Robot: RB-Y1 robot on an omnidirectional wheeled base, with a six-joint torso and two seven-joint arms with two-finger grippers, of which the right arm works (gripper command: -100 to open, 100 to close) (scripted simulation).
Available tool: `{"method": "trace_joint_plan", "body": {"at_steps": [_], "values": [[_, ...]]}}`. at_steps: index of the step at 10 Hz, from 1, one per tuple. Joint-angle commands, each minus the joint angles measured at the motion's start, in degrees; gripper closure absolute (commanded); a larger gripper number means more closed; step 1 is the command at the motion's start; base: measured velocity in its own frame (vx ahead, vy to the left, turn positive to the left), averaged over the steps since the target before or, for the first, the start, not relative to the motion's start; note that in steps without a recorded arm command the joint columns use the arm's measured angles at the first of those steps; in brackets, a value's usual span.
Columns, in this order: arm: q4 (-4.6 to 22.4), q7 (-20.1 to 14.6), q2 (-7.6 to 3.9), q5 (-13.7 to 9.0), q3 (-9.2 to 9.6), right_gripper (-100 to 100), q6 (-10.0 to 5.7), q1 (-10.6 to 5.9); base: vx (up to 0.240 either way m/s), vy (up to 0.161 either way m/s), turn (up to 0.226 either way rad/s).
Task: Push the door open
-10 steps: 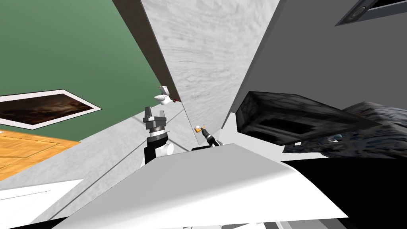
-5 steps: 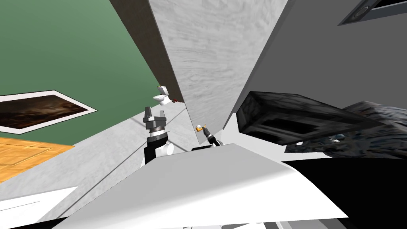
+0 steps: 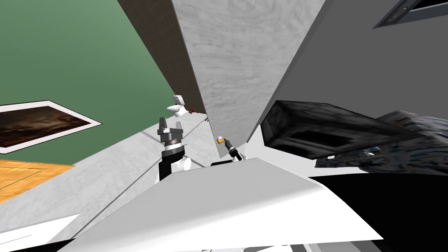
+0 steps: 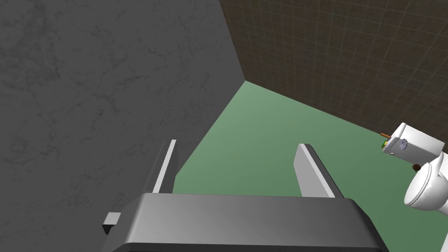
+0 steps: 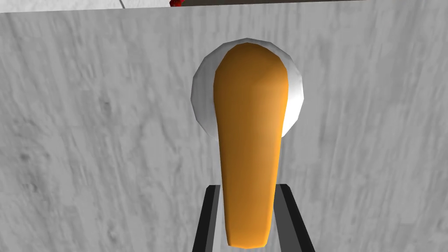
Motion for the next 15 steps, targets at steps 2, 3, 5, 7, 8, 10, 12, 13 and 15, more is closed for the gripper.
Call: {"method": "trace_joint_plan", "body": {"at_steps": [2, 3, 5, 7, 8, 10, 12, 13, 15], "values": [[-1.61, 0.57, -0.34, -0.37, -1.76, 100, 0.75, 0.53, 0.036, 0.046, -0.021], [-1.46, 0.72, -0.15, -0.47, -2.32, 100, 0.73, 0.47, 0.081, 0.113, -0.073], [-1.06, 1.12, 0.41, -0.76, -3.85, 100, 0.69, 0.31, 0.082, 0.126, -0.054], [-0.74, 1.44, 0.94, -0.98, -5.09, 100, 0.65, 0.19, 0.114, 0.168, -0.055], [-0.58, 1.60, 1.23, -1.10, -5.71, 100, 0.63, 0.12, 0.094, 0.184, -0.061], [-0.77, 1.66, 0.87, -1.23, -6.14, 100, 0.80, 0.36, 0.074, 0.121, -0.054], [-0.43, 2.10, -0.20, -1.81, -8.17, 100, 0.60, 0.01, 0.126, 0.118, -0.065], [-0.26, 2.28, -0.38, -2.01, -8.90, 100, 0.55, -0.09, 0.188, 0.134, -0.034], [0.02, 2.57, -0.49, -2.33, -10.11, 100, 0.45, -0.27, 0.155, 0.151, -0.057]]}}
